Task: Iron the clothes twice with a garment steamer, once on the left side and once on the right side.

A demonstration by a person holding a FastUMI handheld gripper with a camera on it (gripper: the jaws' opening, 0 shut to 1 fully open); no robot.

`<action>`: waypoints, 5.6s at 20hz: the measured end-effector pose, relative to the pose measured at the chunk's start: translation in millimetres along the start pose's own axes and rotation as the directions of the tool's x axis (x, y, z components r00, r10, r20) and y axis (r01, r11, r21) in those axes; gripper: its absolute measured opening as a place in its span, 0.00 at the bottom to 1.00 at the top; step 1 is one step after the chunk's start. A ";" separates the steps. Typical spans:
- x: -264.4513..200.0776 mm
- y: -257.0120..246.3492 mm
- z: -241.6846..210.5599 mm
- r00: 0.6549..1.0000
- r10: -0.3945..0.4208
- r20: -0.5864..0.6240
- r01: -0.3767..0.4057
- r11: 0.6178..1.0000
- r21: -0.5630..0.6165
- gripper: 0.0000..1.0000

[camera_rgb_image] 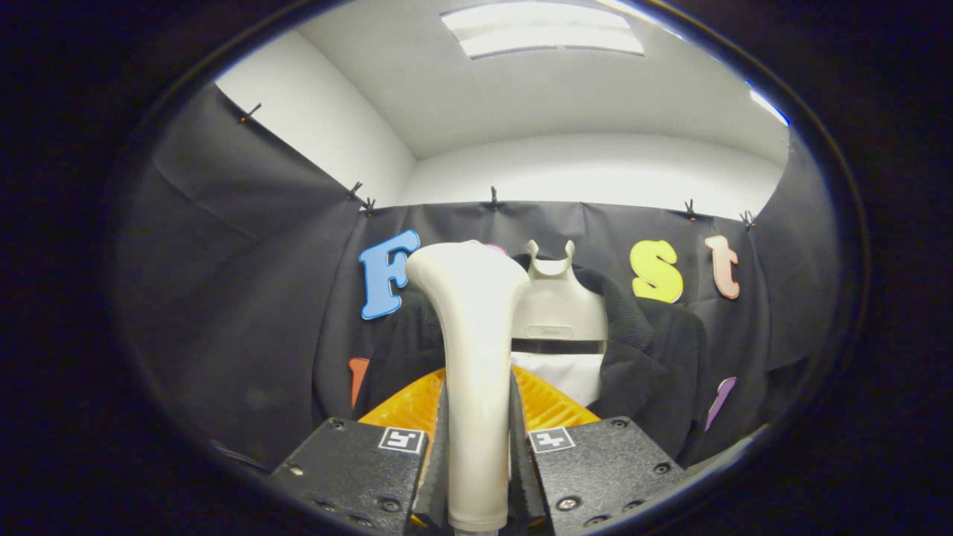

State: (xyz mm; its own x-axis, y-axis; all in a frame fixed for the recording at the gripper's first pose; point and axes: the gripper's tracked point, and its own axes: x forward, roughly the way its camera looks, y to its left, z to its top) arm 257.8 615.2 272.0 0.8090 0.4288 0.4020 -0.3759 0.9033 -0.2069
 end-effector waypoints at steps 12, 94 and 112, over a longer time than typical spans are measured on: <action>-19.0 -0.3 -47.6 0.998 -0.037 -0.048 0.035 0.999 -0.041 0.38; -261.8 25.5 -415.8 0.699 0.001 -0.715 -0.062 0.996 -0.059 0.38; -303.6 24.4 -416.9 0.665 0.013 -0.747 -0.074 0.996 -0.048 0.38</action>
State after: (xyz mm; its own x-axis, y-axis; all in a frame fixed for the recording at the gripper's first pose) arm 191.4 500.2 -227.0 0.8702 0.2849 -0.4019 -0.4126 0.8673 -0.2786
